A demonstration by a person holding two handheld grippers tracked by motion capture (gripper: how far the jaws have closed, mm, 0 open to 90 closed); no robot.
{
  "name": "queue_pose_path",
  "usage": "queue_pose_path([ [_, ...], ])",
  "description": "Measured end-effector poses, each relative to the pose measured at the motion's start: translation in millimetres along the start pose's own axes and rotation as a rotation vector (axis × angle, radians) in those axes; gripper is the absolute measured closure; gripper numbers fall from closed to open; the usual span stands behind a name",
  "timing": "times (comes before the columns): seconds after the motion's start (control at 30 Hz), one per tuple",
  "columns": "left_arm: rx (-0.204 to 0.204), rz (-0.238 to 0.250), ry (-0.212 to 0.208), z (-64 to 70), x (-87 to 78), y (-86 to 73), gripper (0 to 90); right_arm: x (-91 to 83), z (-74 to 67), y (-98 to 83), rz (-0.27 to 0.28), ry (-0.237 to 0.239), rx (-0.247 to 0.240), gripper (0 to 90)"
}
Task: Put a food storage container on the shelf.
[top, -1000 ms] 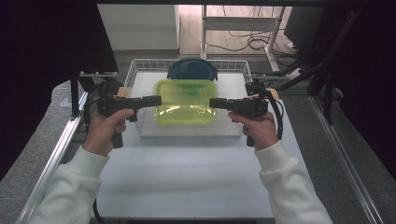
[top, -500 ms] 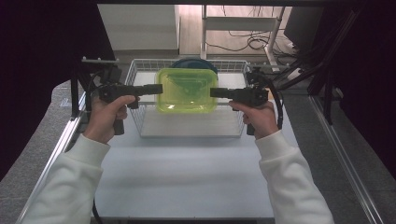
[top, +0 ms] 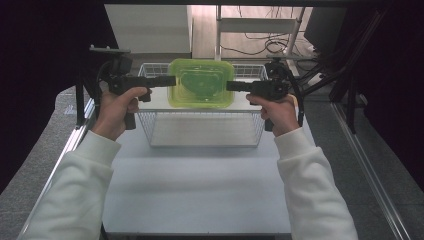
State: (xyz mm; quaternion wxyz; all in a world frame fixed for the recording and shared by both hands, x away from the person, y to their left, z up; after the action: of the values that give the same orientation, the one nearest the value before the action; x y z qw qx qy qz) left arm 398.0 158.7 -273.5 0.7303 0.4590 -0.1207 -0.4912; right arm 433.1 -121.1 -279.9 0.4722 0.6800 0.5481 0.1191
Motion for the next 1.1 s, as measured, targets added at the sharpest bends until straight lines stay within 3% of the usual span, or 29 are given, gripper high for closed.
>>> queue_pose_path([
  [0.23, -0.012, 0.017, -0.014, -4.1, 5.2, 12.8, 75.0, 0.3, 3.8, 17.7, 0.007, -0.004, 0.000, 78.7],
  [0.7, -0.047, 0.020, -0.020, -26.6, 19.3, 33.6, 75.6, 11.9, 18.9, 42.5, -0.028, -0.039, 0.025, 78.7],
  [1.1, -0.118, 0.013, -0.050, -59.2, 42.7, 39.0, 76.1, 22.3, 39.5, 56.2, -0.060, -0.089, 0.052, 78.4],
])
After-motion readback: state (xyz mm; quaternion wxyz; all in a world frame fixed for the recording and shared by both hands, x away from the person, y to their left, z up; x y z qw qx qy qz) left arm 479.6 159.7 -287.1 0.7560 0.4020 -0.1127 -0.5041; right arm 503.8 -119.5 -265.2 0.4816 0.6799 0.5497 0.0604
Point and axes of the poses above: each handheld gripper's, and its own axes: x roughly forward along the jaws, y roughly out of its top, z roughly to its right, the point moved 5 cm from there along x, roughly forward along the jaws
